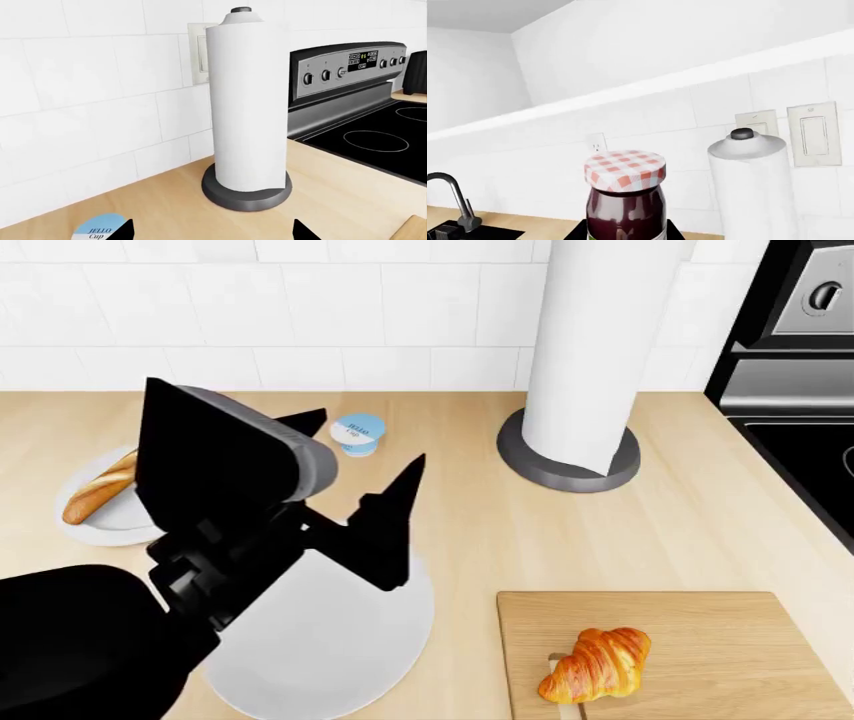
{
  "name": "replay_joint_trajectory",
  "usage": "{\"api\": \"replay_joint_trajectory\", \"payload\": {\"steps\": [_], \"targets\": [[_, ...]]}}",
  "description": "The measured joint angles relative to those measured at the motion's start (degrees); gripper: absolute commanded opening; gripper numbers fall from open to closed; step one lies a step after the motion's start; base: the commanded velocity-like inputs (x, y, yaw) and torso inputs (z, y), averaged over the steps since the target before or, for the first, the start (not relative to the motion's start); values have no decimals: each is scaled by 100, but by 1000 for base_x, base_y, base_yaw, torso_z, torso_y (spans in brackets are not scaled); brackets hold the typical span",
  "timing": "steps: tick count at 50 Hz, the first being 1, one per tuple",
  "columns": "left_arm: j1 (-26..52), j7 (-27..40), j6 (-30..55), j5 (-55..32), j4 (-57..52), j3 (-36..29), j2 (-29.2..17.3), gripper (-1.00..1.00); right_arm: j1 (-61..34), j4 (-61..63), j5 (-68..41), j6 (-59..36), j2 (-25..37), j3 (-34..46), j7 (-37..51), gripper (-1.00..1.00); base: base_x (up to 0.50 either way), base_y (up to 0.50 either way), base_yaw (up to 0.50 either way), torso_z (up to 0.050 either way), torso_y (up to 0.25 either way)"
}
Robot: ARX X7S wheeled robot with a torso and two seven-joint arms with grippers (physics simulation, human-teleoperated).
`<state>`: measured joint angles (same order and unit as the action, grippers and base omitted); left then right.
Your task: From the different types of pastries on the counter, select a croissant and place it on the cutting board. Then retrieve a jar of jam from the cabinet and place it alongside the croissant on the cutting board.
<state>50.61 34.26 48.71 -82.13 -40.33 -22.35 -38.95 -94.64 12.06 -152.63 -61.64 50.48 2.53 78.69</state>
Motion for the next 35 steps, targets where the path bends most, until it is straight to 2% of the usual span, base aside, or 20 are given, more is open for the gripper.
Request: {"api": "replay_joint_trajectory", "payload": {"steps": [20, 35], "targets": [[23, -10, -15, 30, 20, -59, 43, 100, 299, 74, 190, -233, 514, -75, -57, -100, 0, 0, 0, 0, 0], [12, -59, -35, 130, 59, -134, 104, 100, 373, 235, -562, -351, 1328, -172, -188, -100, 0, 0, 0, 0, 1]]}}
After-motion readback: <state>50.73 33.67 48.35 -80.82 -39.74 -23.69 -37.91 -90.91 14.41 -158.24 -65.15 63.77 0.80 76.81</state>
